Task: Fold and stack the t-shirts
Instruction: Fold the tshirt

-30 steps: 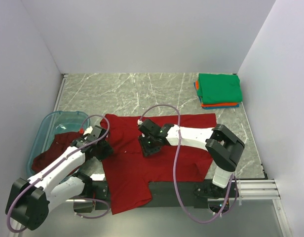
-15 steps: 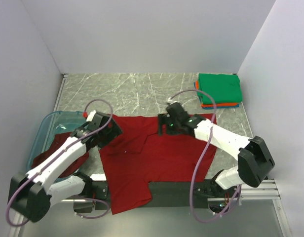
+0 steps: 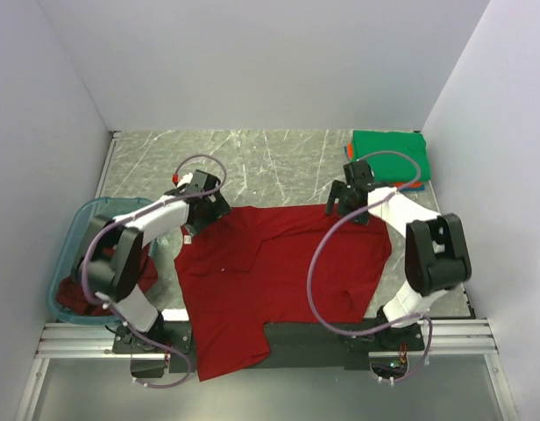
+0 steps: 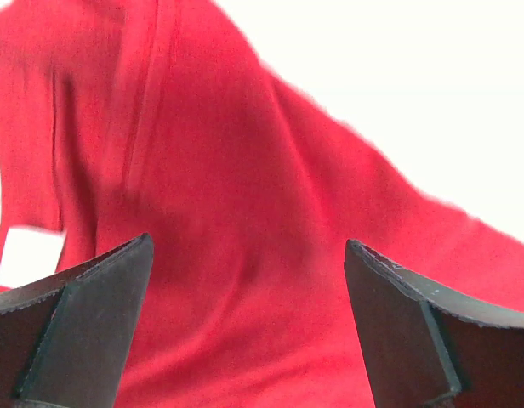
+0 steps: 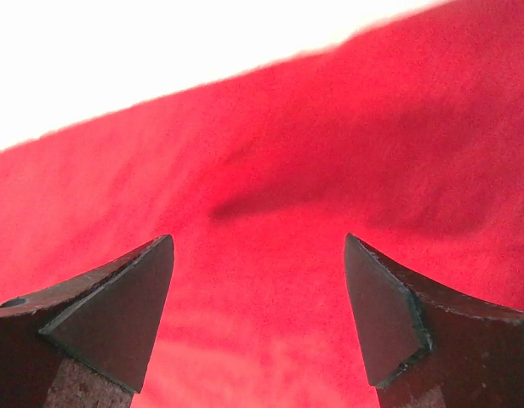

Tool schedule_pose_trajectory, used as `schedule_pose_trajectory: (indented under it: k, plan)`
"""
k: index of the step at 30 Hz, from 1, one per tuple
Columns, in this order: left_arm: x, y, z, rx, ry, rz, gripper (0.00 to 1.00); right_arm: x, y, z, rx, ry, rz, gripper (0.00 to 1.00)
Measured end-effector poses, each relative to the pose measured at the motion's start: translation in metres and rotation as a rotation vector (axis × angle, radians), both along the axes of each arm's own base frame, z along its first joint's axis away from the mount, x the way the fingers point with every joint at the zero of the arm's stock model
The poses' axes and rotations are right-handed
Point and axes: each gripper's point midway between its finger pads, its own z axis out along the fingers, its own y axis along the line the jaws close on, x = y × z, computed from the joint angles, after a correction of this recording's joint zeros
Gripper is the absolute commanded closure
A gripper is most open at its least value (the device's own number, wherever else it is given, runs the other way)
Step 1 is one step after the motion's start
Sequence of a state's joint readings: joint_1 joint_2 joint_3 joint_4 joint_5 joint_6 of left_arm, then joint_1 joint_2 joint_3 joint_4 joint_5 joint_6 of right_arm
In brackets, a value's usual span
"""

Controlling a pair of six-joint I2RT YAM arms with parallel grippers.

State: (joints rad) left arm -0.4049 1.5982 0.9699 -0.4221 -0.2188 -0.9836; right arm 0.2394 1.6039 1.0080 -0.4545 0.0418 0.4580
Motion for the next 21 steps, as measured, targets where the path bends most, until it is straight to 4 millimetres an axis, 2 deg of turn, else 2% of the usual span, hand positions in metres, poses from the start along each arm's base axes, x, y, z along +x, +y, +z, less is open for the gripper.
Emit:
schedule_pose_trajectory:
  k: [4,12,21]
  plan:
    - [0.022,0.010,-0.019,0.019,0.033,0.023,0.01,0.020,-0.011,-0.013,-0.014,0.030,-0.034,0.13]
    - [0.059,0.024,-0.019,0.000,0.011,0.052,0.00,0.046,-0.004,-0.030,-0.017,0.075,-0.004,0.13]
    - [0.103,0.042,-0.017,0.005,-0.018,0.092,0.01,0.072,0.007,-0.029,0.009,0.078,0.032,0.13]
